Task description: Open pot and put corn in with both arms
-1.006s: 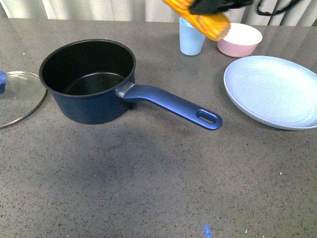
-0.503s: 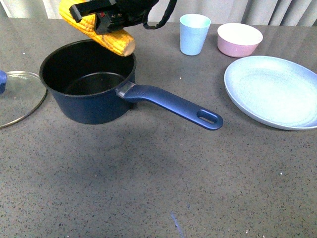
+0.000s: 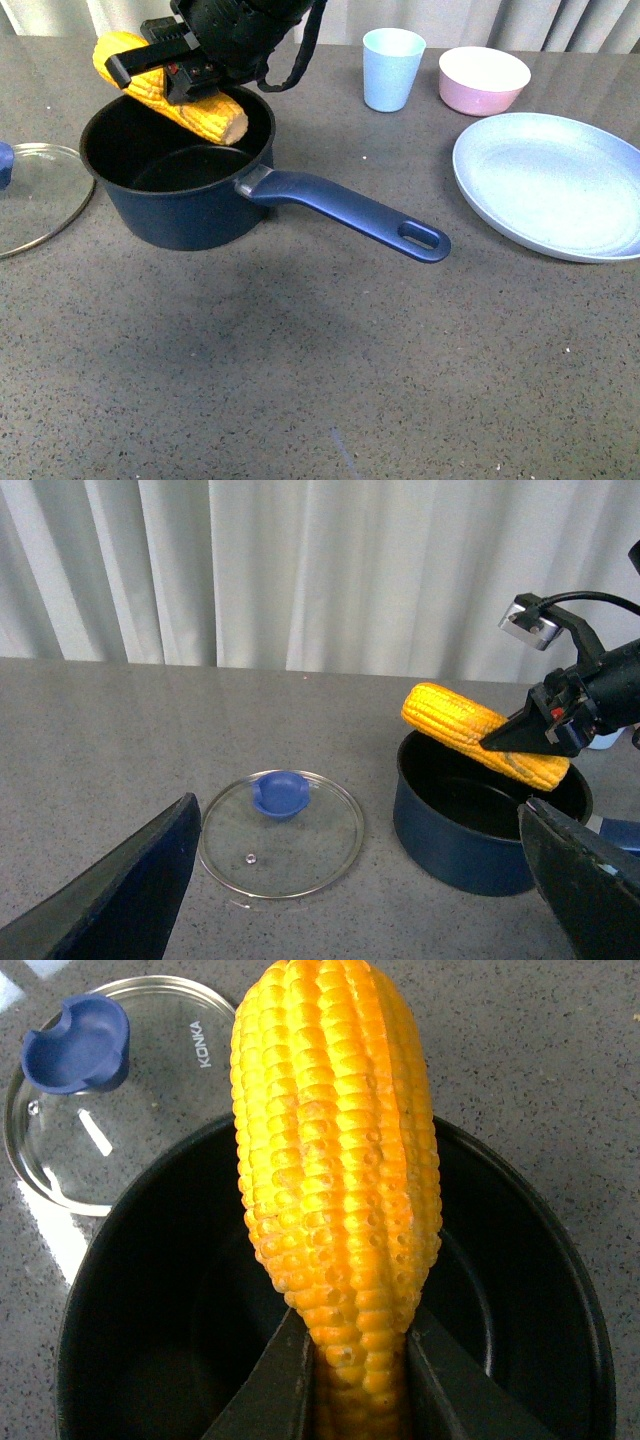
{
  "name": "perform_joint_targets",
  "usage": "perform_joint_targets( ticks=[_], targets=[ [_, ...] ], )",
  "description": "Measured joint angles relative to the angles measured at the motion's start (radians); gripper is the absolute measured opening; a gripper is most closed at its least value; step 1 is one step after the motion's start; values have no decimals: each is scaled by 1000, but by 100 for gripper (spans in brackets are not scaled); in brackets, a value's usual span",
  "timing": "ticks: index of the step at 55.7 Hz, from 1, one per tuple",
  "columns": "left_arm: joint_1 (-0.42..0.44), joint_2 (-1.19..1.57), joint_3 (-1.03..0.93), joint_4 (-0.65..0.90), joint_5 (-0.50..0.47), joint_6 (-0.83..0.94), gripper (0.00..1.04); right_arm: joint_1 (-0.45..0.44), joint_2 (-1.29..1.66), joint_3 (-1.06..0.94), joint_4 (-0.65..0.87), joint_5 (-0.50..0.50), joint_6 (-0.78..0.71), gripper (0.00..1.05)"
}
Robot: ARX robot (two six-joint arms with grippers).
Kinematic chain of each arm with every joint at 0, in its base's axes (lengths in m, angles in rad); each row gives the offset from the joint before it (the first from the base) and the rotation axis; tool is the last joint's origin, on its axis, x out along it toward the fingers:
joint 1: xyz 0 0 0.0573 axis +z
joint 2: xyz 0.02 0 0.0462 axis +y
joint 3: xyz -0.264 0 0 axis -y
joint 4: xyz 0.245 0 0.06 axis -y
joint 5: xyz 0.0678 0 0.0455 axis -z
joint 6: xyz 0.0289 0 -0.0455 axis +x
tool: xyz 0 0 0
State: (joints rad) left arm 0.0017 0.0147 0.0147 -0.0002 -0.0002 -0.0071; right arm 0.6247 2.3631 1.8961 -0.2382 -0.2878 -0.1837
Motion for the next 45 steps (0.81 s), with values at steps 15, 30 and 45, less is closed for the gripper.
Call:
perform_joint_targets(
  ticks=[15,30,45],
  targets=[
    [0,0,0,0,0,0,96,1,0,-24,19,5,1,60],
    [0,0,0,0,0,0,96,-21,-61,-130,110,25,22,97],
    [0,0,0,0,0,0,96,-136,-393,-467,362,61,108,96]
  ],
)
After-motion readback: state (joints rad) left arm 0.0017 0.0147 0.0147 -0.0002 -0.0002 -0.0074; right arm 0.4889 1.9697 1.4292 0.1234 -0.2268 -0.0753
